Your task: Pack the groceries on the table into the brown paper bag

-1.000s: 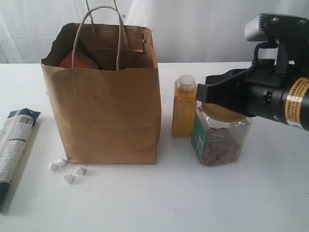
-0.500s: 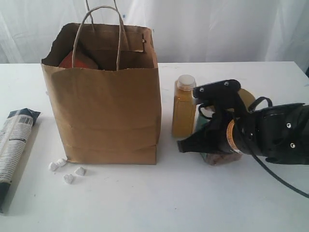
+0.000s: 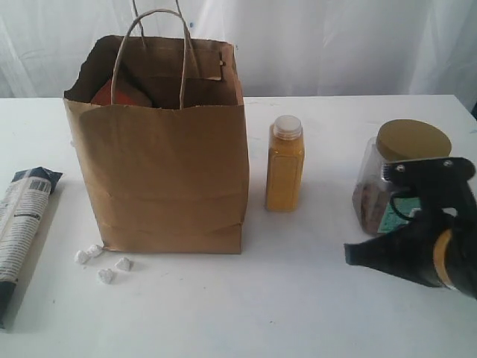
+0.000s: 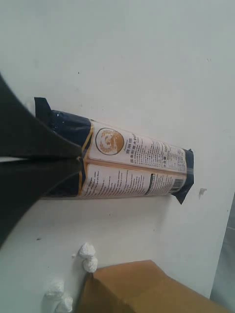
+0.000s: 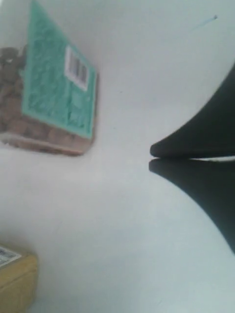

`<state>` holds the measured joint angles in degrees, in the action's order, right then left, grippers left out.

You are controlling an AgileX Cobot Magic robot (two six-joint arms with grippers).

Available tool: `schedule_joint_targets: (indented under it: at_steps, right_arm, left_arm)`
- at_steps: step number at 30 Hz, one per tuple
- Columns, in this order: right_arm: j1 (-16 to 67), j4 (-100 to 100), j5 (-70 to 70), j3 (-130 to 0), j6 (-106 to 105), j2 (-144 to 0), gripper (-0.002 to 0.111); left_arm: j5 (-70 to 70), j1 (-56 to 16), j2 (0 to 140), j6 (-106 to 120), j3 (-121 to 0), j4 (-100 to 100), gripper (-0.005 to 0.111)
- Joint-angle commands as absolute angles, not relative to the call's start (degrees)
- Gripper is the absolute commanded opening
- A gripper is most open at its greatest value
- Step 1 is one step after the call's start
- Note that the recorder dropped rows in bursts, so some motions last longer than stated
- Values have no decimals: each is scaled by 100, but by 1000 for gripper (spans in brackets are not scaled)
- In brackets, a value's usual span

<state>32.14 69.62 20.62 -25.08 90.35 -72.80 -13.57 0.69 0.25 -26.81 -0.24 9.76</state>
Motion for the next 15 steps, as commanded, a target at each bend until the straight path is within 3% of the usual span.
schedule_joint_targets:
  at_steps: [1,7,11,15]
  right_arm:
    - [3197,8028,2184,-1479,9782,-6554,0]
    - [3197,7883,362,-1085,9784,-6498,0]
    - [2851,7275,1950,-1310,9828,-6621,0]
    - [2278,7067,1954,-1800,8388,-6621,0]
  left_arm:
    - [-1352,38,0,-2700,0,967,0]
    - [-1352,38,0,-2700,0,967,0]
    - [-1352,38,0,-2700,0,967,0]
    - [-1352,38,0,-2700,0,967,0]
